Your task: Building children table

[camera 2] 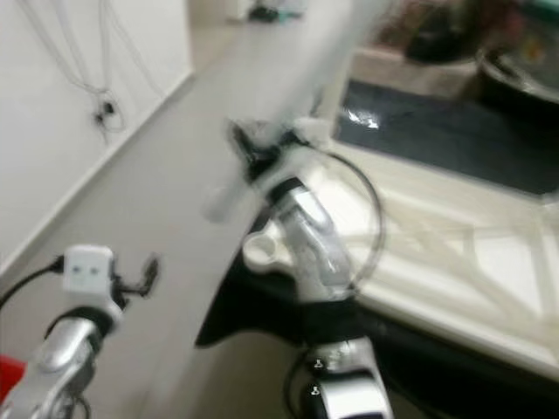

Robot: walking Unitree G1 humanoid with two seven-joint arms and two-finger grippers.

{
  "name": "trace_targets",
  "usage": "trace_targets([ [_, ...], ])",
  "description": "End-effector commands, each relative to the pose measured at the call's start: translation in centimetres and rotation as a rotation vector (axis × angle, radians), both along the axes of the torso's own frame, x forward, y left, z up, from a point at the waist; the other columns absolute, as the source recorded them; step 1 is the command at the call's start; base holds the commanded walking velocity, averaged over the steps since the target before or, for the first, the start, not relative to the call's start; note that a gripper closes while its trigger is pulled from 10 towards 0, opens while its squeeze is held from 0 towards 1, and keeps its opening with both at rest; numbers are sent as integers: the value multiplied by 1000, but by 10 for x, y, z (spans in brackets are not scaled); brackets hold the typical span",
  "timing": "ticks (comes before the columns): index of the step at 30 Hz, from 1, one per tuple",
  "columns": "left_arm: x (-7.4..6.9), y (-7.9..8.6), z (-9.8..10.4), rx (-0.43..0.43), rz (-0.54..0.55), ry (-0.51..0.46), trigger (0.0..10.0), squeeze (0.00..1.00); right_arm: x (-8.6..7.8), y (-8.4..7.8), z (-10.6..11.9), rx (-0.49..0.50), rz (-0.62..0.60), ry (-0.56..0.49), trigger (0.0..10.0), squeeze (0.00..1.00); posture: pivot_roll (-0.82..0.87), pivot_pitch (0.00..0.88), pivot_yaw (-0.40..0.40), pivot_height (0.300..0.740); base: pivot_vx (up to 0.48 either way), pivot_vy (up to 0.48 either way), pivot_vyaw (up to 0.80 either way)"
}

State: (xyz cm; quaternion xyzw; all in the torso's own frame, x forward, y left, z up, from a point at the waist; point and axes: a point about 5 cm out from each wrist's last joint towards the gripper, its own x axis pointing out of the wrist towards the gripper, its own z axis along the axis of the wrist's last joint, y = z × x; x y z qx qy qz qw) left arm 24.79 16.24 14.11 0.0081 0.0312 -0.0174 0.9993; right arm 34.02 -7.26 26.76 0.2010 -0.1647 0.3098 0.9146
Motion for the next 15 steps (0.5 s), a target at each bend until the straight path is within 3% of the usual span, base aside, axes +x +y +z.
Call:
trace_targets([
  [1, -1, -7, -2, -6, -31, 3, 10000, 0, 1, -17, 0, 25, -53, -3, 10000, 0, 116, 73, -64, 740, 0, 0, 0],
  [8, -4, -13, -4, -7, -46, 8, 10000, 0, 4, -18, 1, 15, -63, -11, 10000, 0, 115, 71, -66, 740, 0, 0, 0],
  [15, -7, -25, -2, -26, -76, 5, 10000, 0, 19, -31, 0, -33, -126, -6, 10000, 0, 113, 70, -65, 740, 0, 0, 0],
])
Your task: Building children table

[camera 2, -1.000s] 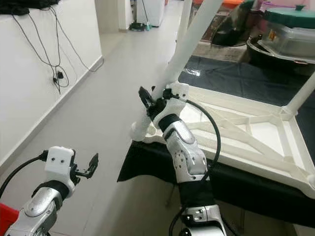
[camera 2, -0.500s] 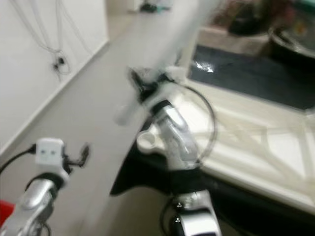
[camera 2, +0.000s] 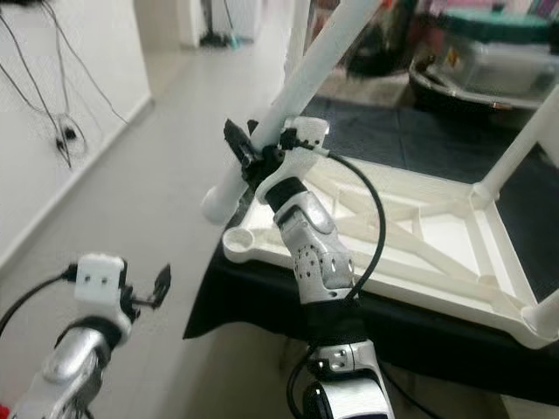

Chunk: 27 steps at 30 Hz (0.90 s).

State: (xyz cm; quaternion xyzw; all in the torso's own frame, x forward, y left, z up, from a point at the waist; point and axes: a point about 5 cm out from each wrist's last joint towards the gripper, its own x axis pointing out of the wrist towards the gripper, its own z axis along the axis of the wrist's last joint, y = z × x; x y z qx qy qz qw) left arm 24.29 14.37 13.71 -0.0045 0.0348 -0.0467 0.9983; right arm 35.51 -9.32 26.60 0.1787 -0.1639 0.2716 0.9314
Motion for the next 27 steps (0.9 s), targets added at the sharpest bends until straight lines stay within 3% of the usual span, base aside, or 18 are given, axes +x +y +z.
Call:
trace_targets([
  [1, -2, -6, 2, 1, -19, -3, 10000, 0, 4, -10, 2, 2, -38, -15, 10000, 0, 113, 70, -65, 740, 0, 0, 0],
  [7, -10, -22, 3, -24, -110, 6, 10000, 0, 19, -15, 7, -51, -35, -23, 10000, 0, 121, 82, -75, 740, 0, 0, 0],
  [11, -22, -37, 4, -33, -206, 20, 10000, 0, 29, -11, 13, -84, -9, -41, 10000, 0, 127, 108, -84, 740, 0, 0, 0],
  [21, -40, -59, 15, -15, -282, -11, 10000, 0, 38, -4, 25, -105, 16, -72, 10000, 0, 111, 185, -103, 740, 0, 0, 0],
  [27, -50, -61, 20, -21, -296, -1, 10000, 0, 42, -3, 31, -108, 101, -81, 10000, 0, 122, 222, -114, 740, 0, 0, 0],
])
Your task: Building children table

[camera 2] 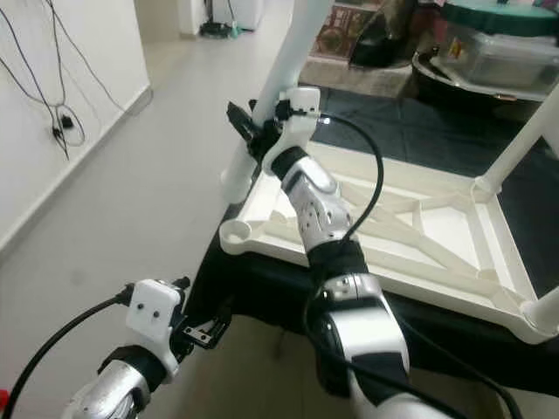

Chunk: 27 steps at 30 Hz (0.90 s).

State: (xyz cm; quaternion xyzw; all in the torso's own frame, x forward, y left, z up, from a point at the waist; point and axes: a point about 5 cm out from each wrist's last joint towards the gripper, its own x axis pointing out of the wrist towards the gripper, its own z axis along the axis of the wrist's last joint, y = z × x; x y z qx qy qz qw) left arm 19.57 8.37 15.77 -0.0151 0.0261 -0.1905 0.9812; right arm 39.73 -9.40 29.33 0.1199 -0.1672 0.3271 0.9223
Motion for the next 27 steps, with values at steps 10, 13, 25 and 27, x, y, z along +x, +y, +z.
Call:
trace_targets([
  [10, -12, -3, 6, -9, 1, 32, 10000, 0, 3, 1, -1, -76, 277, 47, 10000, 0, 121, 273, -116, 740, 0, 0, 0],
  [13, -13, -3, 6, -11, 5, 35, 10000, 0, 2, 3, -4, -108, 306, 45, 10000, 0, 125, 279, -121, 740, 0, 0, 0],
  [25, -17, -4, 8, -20, 22, 53, 10000, 0, -1, 10, -19, -275, 428, 67, 10000, 0, 122, 284, -128, 740, 0, 0, 0],
  [27, -18, -3, 8, -20, 24, 56, 10000, 0, 0, 11, -28, -352, 430, 94, 10000, 0, 123, 282, -128, 740, 0, 0, 0],
])
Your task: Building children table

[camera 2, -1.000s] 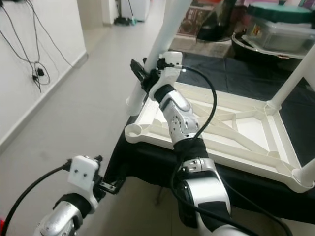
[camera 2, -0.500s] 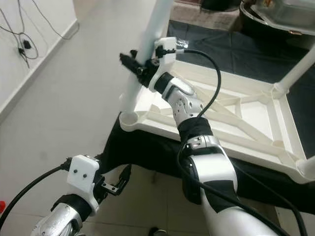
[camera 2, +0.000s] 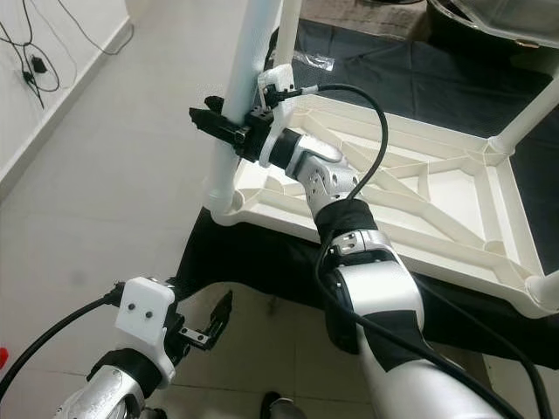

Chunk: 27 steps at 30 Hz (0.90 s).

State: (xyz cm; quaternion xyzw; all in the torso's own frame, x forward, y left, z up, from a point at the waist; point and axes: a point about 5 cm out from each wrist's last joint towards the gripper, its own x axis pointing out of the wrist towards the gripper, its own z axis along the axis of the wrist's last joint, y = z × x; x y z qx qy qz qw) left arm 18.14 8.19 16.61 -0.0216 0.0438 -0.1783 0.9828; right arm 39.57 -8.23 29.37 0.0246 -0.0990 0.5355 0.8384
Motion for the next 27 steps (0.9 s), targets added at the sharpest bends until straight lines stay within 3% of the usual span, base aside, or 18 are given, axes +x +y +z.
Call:
trace_targets([
  [1, -3, -1, -1, -15, 0, 18, 10000, 0, 1, -1, -29, -99, -12, 87, 10000, 0, 123, 282, -128, 740, 0, 0, 0],
  [4, -5, -1, -1, -4, -9, 15, 10000, 0, 2, -1, -34, -152, -38, 81, 10000, 0, 123, 278, -130, 740, 0, 0, 0],
  [13, -6, 6, 0, 79, -37, -42, 10000, 0, 6, -1, -33, -173, -117, 53, 10000, 0, 126, 260, -131, 740, 0, 0, 0],
  [14, -7, 5, 1, 103, -36, -65, 10000, 0, 4, 1, -35, -205, -63, 63, 10000, 0, 126, 260, -131, 740, 0, 0, 0],
  [19, -8, 4, 0, 108, -39, -63, 10000, 0, 2, 2, -40, -253, -18, 62, 10000, 0, 126, 251, -134, 740, 0, 0, 0],
  [21, -9, 2, -1, 117, -46, -65, 10000, 0, -4, 4, -48, -304, 81, 61, 10000, 0, 126, 248, -134, 740, 0, 0, 0],
  [27, -9, 2, -2, 119, -47, -64, 10000, 0, -8, 10, -53, -296, 155, 72, 10000, 0, 127, 239, -138, 740, 0, 0, 0],
])
